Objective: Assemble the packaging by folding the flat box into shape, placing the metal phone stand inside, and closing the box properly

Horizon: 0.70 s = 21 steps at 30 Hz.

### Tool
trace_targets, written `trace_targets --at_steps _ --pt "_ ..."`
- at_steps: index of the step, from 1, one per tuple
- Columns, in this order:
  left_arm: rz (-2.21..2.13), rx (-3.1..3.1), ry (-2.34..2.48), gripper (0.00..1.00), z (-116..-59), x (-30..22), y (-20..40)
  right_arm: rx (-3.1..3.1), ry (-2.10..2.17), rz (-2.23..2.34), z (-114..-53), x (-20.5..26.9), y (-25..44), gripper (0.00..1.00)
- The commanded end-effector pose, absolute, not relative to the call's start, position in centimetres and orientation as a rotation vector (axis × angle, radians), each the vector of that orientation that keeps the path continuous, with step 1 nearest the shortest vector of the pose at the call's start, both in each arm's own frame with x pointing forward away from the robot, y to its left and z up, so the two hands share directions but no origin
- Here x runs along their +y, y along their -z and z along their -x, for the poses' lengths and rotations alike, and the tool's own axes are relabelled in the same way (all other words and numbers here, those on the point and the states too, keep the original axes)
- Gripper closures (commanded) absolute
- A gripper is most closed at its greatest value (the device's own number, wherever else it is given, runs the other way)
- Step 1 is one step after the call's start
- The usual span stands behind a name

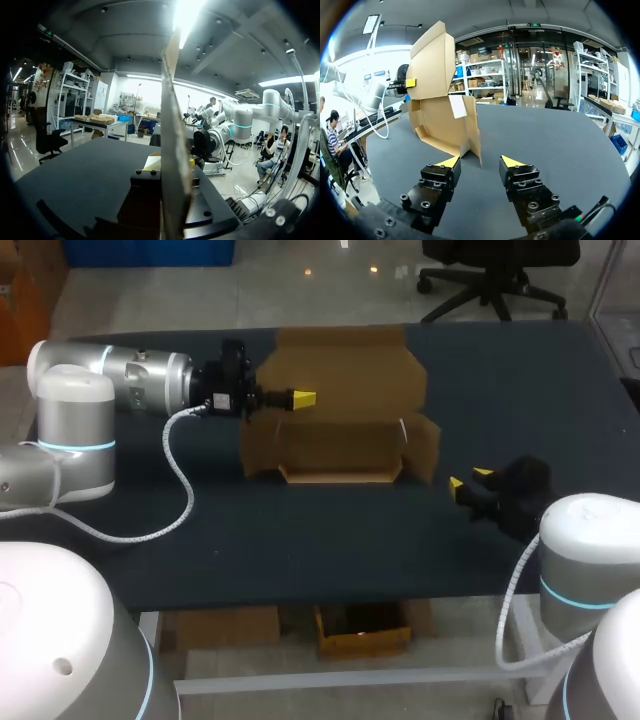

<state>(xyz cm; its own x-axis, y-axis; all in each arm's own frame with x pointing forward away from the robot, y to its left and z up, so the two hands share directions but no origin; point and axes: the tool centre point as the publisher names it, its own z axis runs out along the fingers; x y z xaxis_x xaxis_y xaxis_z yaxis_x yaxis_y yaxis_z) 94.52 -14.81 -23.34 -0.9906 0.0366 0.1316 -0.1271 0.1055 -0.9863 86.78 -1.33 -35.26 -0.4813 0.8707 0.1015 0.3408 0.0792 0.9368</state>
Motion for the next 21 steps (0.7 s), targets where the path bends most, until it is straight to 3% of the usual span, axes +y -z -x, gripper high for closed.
trace_targets --at_steps 1,21 --pt "-0.094 -2.256 -2.015 1.0 -93.8 -14.91 23.41 1.902 -1.483 -1.148 -86.71 -1.82 35.59 0.53" --pt "-0.093 -2.32 -1.994 1.0 -92.85 -14.96 24.22 1.915 -1.484 -1.143 -87.05 -1.15 35.55 0.53"
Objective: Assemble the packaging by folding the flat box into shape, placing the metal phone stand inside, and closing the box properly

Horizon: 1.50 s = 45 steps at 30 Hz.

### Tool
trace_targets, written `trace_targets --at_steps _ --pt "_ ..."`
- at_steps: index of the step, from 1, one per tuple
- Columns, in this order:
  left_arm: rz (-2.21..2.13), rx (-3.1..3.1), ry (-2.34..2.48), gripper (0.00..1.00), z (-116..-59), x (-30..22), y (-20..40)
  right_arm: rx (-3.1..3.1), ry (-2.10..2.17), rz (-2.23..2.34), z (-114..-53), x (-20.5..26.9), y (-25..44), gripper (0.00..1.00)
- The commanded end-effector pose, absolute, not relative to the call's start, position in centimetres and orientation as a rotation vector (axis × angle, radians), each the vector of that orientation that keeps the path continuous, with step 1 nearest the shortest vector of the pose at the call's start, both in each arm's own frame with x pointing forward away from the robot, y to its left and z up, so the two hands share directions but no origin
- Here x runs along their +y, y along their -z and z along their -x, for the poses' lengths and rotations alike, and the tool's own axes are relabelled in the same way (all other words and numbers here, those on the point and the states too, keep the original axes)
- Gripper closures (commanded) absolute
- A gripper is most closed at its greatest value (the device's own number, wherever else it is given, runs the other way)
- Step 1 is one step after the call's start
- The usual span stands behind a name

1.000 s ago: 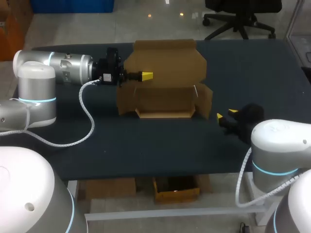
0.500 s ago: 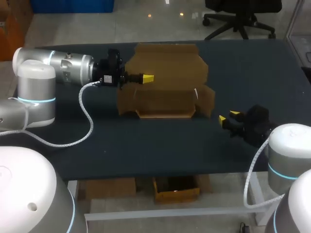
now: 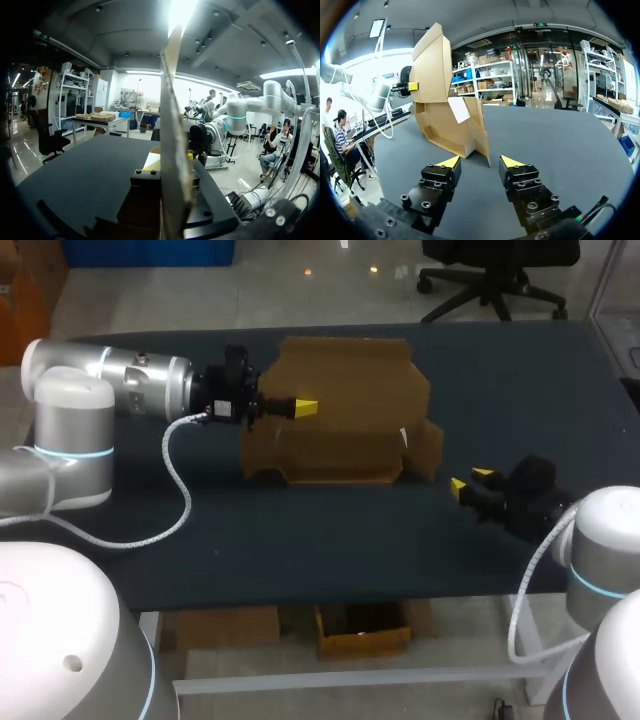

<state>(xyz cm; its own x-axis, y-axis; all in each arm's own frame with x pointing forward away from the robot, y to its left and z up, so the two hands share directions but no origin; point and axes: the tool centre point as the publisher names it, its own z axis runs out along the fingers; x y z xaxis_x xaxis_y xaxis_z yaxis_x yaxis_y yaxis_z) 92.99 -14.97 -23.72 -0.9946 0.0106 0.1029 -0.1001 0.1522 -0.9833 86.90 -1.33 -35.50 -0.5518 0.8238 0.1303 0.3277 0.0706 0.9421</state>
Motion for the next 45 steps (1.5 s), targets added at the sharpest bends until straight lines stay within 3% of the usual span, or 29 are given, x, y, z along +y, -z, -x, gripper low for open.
trace_targets --at_steps 1,27,45 --pt "-0.094 -2.32 -1.995 1.0 -92.8 -14.9 24.2 1.916 -1.483 -1.143 -87.1 -1.1 35.5 0.53" --pt "-0.106 -2.318 -2.014 1.0 -92.9 -14.7 24.4 1.932 -1.499 -1.095 -88.9 -0.2 35.8 0.5" --pt "-0.106 -2.318 -2.014 1.0 -92.9 -14.7 24.4 1.988 -1.502 -1.019 -92.8 1.6 36.4 0.56"
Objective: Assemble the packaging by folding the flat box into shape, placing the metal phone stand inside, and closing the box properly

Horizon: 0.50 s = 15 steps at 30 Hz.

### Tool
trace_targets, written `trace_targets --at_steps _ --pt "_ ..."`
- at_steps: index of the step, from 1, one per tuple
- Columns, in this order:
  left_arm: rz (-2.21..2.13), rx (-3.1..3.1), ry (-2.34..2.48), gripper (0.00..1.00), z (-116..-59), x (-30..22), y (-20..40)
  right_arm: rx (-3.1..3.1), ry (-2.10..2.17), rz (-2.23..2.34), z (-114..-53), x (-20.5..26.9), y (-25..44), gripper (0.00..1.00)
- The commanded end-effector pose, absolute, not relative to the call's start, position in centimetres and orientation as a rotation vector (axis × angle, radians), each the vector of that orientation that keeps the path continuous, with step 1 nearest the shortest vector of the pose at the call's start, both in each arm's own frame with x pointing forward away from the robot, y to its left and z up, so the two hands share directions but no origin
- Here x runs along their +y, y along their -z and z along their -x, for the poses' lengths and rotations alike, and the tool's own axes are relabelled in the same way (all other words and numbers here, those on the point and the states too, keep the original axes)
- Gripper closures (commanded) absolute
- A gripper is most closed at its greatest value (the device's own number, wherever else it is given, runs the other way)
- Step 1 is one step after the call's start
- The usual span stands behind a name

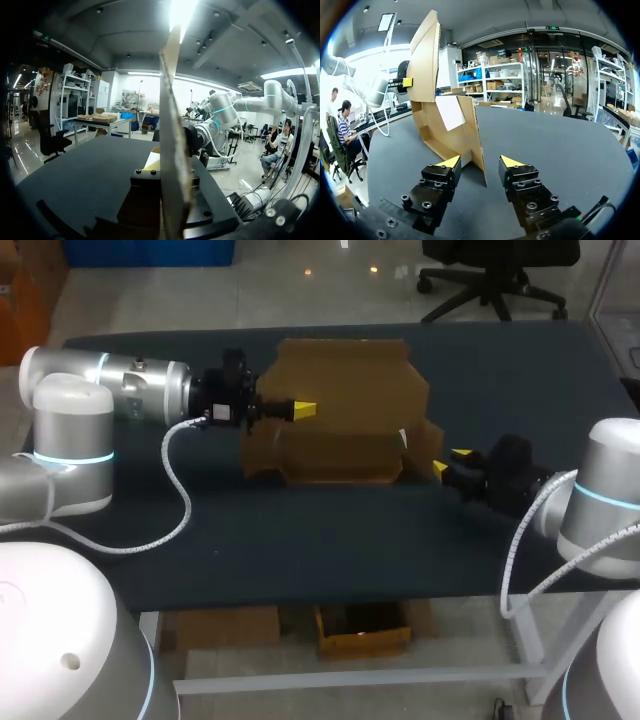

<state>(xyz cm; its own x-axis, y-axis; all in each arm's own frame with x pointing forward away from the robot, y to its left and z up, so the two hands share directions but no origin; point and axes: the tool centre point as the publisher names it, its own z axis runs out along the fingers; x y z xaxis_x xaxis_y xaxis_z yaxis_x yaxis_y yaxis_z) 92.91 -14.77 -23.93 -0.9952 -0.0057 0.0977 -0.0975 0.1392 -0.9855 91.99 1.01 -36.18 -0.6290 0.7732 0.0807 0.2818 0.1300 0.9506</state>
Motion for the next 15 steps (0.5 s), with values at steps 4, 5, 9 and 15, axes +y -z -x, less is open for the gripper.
trace_targets --at_steps 4,5,9,15 --pt "-0.106 -2.318 -2.014 1.0 -92.9 -14.7 24.4 1.993 -1.504 -1.021 -93.3 1.9 36.6 0.59" --pt "-0.106 -2.318 -2.014 1.0 -92.9 -14.7 24.4 1.995 -1.504 -1.021 -93.5 2.0 36.7 0.6" --pt "-0.106 -2.318 -2.014 1.0 -92.9 -14.7 24.4 2.004 -1.489 -1.021 -94.0 2.4 36.7 0.65" --pt "-0.106 -2.318 -2.014 1.0 -92.9 -14.7 24.4 2.014 -1.478 -1.028 -94.9 3.2 37.1 0.85"
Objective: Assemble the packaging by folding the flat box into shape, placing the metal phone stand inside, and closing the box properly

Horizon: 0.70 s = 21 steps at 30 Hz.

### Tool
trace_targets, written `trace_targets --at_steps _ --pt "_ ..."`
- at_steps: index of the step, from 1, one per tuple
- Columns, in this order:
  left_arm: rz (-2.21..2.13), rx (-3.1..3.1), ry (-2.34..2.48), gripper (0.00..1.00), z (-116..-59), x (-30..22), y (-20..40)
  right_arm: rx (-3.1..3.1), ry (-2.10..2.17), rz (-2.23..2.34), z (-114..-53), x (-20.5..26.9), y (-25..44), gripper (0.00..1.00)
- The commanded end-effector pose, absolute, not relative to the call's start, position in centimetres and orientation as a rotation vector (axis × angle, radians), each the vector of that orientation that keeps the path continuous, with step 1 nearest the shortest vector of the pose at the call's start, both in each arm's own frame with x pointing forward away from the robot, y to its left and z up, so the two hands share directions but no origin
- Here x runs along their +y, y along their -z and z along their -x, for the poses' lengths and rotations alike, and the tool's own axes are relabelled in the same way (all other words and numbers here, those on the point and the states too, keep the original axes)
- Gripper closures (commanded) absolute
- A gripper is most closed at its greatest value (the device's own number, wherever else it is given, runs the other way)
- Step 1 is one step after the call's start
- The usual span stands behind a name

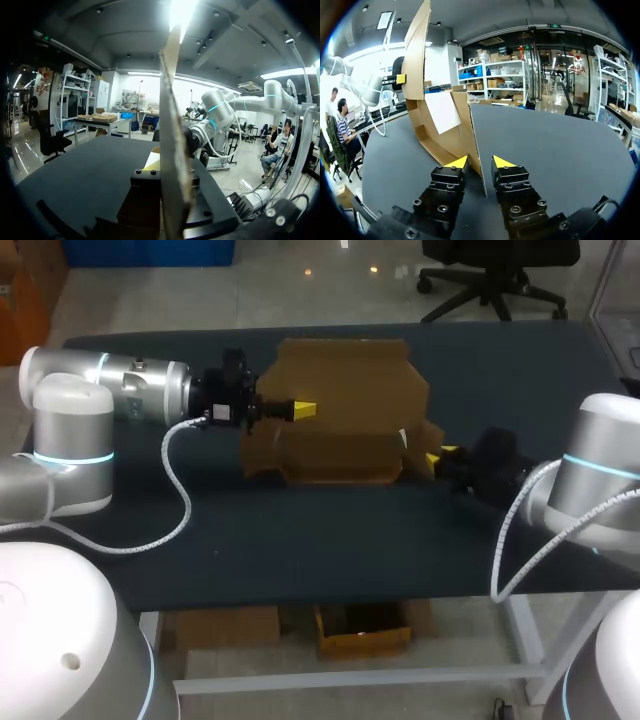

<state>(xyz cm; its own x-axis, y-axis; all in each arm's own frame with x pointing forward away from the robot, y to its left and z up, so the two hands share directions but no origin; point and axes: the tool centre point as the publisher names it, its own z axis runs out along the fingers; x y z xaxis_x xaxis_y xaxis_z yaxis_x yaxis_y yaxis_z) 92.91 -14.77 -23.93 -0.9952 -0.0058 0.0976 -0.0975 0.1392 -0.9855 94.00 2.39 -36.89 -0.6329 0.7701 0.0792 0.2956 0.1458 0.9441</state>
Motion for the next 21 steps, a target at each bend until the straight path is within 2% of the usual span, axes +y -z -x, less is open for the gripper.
trace_targets --at_steps 1,3,5,21 --pt "-0.106 -2.318 -2.014 1.0 -92.9 -14.7 24.4 2.015 -1.478 -1.032 -95.0 3.3 37.2 0.9" --pt "-0.106 -2.318 -2.014 1.0 -92.9 -14.7 24.4 2.019 -1.479 -1.037 -95.1 3.6 37.3 0.97" --pt "-0.106 -2.318 -2.014 1.0 -92.9 -14.7 24.4 2.02 -1.479 -1.039 -95.1 3.9 37.4 1.0" --pt "-0.106 -2.318 -2.014 1.0 -92.9 -14.7 24.4 1.982 -1.455 -1.097 -94.2 5.4 37.6 0.98"
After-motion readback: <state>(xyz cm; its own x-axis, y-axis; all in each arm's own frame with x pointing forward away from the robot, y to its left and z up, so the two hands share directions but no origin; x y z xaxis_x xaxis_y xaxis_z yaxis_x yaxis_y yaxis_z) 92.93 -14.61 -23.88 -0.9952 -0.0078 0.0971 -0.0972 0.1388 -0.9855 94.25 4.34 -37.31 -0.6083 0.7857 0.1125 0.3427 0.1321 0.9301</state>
